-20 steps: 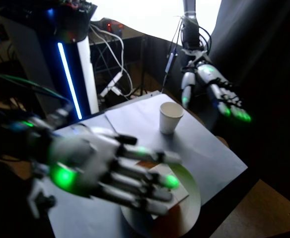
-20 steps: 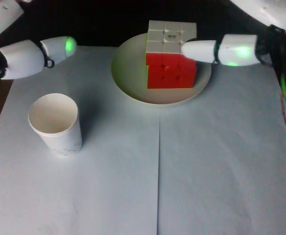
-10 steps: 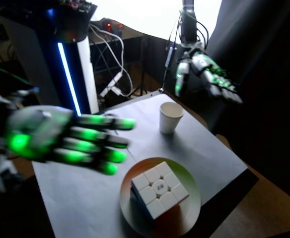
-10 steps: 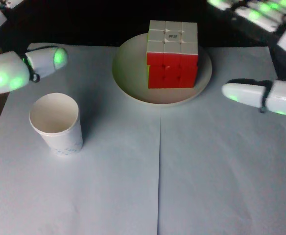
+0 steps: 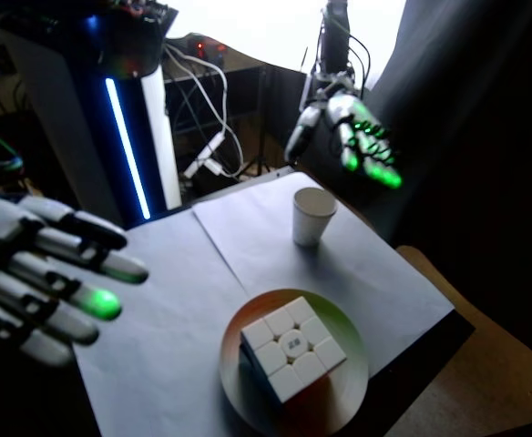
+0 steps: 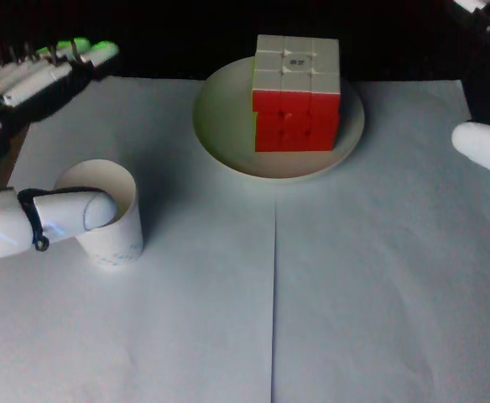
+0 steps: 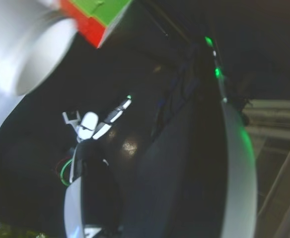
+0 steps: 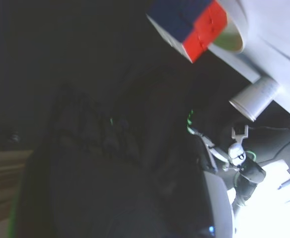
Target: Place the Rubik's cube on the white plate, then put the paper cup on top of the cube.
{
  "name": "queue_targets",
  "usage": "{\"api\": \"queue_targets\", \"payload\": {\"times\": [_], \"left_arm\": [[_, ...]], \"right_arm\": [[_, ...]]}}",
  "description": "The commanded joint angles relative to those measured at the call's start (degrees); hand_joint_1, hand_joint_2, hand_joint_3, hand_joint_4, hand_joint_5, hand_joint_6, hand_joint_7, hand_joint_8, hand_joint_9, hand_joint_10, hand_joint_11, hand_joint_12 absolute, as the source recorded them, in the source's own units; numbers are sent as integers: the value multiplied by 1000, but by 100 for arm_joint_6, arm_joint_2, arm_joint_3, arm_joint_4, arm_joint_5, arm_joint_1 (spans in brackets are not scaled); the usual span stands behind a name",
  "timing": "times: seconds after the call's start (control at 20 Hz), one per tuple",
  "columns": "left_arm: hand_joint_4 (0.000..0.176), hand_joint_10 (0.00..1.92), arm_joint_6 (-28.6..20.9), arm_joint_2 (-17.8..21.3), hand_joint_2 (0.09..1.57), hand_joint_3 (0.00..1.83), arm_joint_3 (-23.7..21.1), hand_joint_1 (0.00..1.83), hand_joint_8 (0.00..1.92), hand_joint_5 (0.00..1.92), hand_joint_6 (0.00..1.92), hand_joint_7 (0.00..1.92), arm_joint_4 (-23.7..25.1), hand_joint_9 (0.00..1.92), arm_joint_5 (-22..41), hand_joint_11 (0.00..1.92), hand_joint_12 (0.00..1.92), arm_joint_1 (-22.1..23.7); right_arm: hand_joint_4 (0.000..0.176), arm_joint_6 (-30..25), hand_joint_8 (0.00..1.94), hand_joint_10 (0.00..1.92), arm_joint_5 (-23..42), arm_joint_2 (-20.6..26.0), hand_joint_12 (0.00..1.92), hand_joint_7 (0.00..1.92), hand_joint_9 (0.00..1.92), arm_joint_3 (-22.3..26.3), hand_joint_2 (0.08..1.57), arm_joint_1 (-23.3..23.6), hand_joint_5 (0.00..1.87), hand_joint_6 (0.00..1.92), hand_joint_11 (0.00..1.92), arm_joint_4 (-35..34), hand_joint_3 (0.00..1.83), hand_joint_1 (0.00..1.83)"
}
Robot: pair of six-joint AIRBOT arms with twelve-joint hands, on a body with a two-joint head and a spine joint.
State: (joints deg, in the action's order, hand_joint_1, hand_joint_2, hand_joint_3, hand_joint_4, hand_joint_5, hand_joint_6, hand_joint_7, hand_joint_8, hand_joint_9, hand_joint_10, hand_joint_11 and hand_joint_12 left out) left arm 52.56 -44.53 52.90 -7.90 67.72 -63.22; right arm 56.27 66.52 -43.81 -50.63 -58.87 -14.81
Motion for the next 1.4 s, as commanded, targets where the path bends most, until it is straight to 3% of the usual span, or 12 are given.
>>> {"api": "queue_targets", "payload": {"times": [0.0,0.2,0.3,0.6,0.65,0.7,0.75,0.8,0.9,1.05,1.1,1.35], "left_arm": [[158,0,-42,-71,1068,0,-3,393,0,0,0,0,-143,0,718,7,4,-44],[122,0,-81,-366,1016,0,192,504,0,0,0,0,-337,0,358,0,0,-140],[161,0,-179,-553,1013,0,343,586,0,0,0,0,-421,0,210,3,2,-136],[162,9,-305,-898,1111,21,682,809,10,0,0,30,-591,22,-187,13,6,-42],[141,16,-323,-930,1120,11,707,820,9,4,1,63,-608,68,-195,2,178,-35],[107,488,-377,-981,1139,0,740,848,33,200,5,286,-619,122,-201,0,1317,-29],[92,856,-430,-1019,1137,0,770,873,59,274,24,341,-619,54,-218,0,1508,-28],[77,1322,-509,-1044,1137,0,791,922,857,303,398,210,-618,96,-210,0,1739,-28],[51,1746,-531,-1044,1140,0,782,1009,1526,197,1094,116,-614,142,-172,82,1919,-28],[44,1780,-553,-977,1130,0,709,1096,1635,151,1457,152,-560,181,11,171,1900,-28],[111,1907,-554,-942,1144,2,667,1059,1767,114,1618,88,-523,118,91,220,1920,-27],[56,1839,-554,-728,1145,1,444,1087,1694,126,1642,138,-344,166,604,240,1921,-26]], "right_arm": [[88,-17,0,0,712,7,121,0,0,-13,1230,45,0,0,0,-38,0,184],[89,-17,0,0,711,-19,87,0,0,-23,1234,45,0,0,0,-42,2,208],[92,-17,0,0,711,-38,164,0,0,-34,1207,45,0,0,0,-42,0,215],[84,-17,0,0,711,-56,279,0,0,-37,1236,45,0,0,0,-43,3,274],[83,-17,0,0,711,-60,271,0,0,-37,1237,45,0,0,0,-43,3,286],[68,-17,0,0,711,-66,278,0,0,-36,1248,44,0,0,0,-43,7,288],[79,-17,0,0,711,-70,279,0,0,-36,1248,44,0,0,0,-43,6,302],[86,-17,0,0,711,-71,240,0,0,-35,1259,44,0,0,0,-44,7,310],[91,-17,0,1,711,-75,283,0,3,-36,1249,44,0,0,0,-50,0,335],[80,-17,0,3,710,-88,328,0,9,-36,1252,41,0,0,0,-52,2,344],[98,-17,0,0,710,-94,329,0,0,-36,1252,35,0,0,0,-52,2,345],[90,-17,0,2,710,-118,401,0,4,-37,1252,23,0,0,0,-52,1,336]]}}
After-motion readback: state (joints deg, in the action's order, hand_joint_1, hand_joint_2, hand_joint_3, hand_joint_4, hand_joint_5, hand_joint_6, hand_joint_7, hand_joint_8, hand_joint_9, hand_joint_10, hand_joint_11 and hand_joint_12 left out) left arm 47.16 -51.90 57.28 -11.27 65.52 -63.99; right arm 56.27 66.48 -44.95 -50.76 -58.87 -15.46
